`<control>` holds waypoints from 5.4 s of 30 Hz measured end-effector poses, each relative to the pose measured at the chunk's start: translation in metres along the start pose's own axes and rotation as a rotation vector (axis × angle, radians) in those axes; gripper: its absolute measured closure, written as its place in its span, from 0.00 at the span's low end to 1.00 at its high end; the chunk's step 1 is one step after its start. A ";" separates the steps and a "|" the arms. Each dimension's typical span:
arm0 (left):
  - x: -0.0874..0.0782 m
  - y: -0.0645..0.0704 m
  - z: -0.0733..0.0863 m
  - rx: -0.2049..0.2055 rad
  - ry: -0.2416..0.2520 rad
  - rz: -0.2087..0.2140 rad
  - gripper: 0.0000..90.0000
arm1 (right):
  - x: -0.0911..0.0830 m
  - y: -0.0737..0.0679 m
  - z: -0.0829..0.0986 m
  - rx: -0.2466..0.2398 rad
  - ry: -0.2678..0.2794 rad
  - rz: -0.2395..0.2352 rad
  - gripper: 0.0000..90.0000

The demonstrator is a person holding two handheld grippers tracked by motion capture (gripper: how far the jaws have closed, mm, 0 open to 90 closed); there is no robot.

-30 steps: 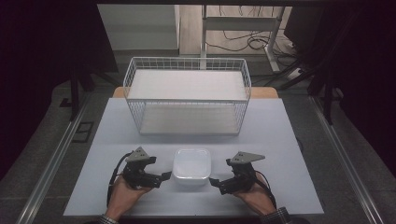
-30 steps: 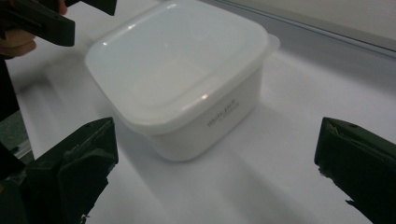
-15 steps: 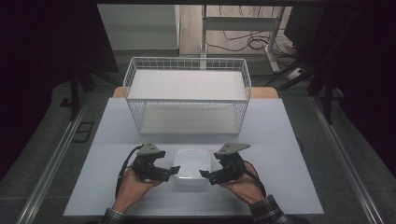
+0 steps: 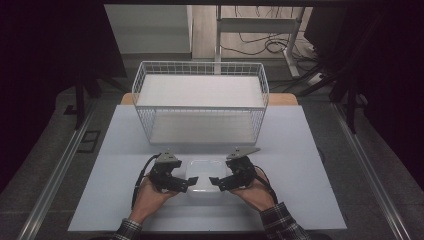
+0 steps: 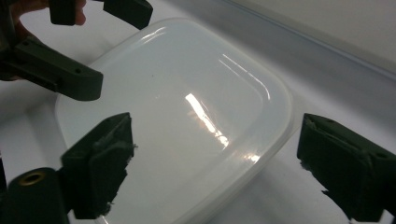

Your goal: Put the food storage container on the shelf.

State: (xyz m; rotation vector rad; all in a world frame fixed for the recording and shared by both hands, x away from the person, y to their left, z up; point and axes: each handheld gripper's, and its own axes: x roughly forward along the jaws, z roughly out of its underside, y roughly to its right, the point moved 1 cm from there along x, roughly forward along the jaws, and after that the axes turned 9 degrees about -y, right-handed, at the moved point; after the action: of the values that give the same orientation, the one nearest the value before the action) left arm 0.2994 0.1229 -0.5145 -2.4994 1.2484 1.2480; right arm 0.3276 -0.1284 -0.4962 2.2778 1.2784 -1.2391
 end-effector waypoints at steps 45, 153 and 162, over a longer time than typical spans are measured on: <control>-0.034 0.002 0.000 -0.143 0.187 -0.031 0.87 | -0.042 -0.001 -0.002 0.136 0.149 0.048 0.87; -0.047 0.007 0.077 -0.026 0.148 -0.246 0.04 | 0.052 0.030 -0.059 -0.027 0.096 0.154 0.97; -0.046 0.006 0.077 -0.021 0.146 -0.247 0.05 | 0.056 0.041 -0.070 -0.017 0.099 0.173 0.97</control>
State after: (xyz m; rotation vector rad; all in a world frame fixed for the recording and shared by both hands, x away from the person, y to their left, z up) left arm 0.2316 0.1787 -0.5323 -2.7000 0.9170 1.0441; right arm 0.4134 -0.0799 -0.5039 2.4064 1.0904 -1.0646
